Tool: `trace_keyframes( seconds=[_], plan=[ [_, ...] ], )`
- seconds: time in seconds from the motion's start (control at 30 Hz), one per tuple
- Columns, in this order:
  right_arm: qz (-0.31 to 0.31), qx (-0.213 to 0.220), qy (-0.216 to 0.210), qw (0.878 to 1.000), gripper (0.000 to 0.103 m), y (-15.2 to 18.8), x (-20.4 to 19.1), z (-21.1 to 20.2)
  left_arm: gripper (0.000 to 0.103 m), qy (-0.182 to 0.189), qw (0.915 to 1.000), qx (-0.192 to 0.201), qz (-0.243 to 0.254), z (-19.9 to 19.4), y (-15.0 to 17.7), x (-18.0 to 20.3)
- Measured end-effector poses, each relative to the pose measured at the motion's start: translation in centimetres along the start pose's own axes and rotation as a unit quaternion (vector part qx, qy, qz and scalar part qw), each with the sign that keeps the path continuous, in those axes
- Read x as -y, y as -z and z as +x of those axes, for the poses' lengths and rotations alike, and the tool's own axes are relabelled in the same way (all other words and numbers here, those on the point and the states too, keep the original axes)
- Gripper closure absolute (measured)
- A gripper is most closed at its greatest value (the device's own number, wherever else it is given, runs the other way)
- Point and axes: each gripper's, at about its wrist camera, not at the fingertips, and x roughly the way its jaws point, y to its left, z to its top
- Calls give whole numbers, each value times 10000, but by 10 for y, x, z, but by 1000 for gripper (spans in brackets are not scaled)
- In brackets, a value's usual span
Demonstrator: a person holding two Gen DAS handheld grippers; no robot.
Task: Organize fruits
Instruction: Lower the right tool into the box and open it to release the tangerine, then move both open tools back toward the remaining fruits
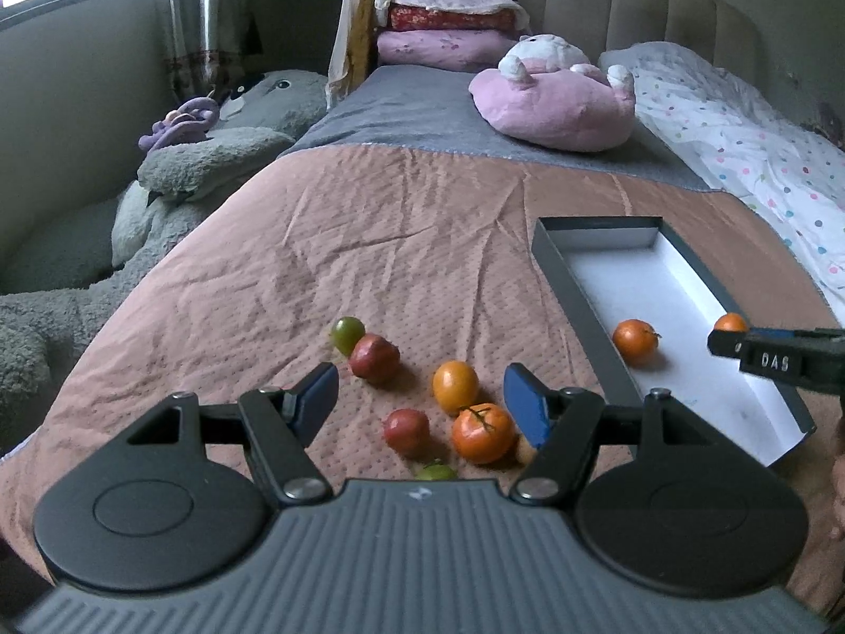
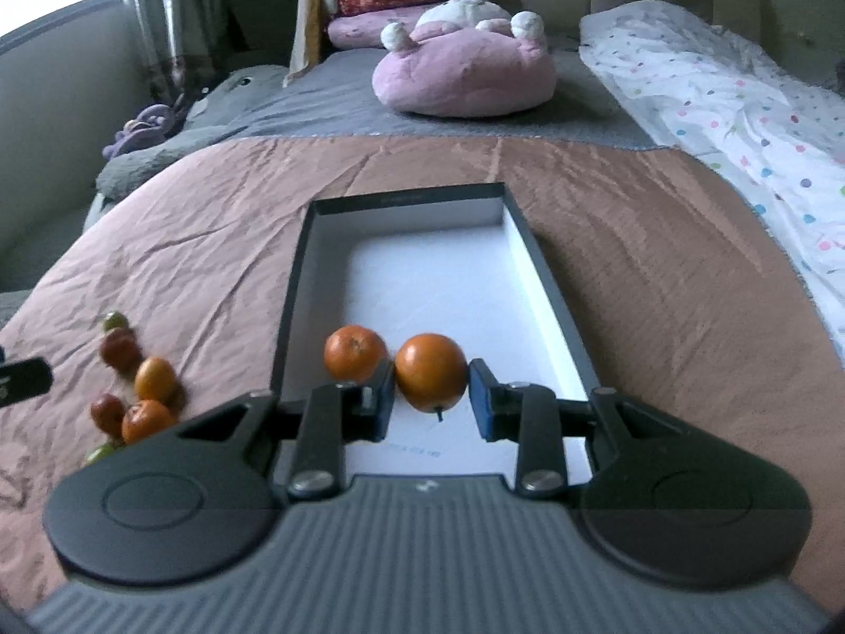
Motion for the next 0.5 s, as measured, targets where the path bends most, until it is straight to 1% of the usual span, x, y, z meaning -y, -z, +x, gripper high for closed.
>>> trace_keyframes(
  seconds=[0.2, 0.27, 0.3, 0.5],
  plan=[
    [25, 126, 102, 9999, 69, -6, -2, 0, 29, -2, 10000, -5, -95, 2, 3, -7],
    [20, 232, 143, 9996, 54, -7, -3, -1, 28, 3, 9999, 16, -105, 3, 4, -9],
    [16, 324, 173, 9993, 53, -8, -3, -3, 27, -9, 9999, 19, -104, 4, 4, -9],
    [120, 674, 83, 9976, 52, -16, -4, -17, 26, 7, 10000, 0, -98, 8, 6, -10]
  ],
)
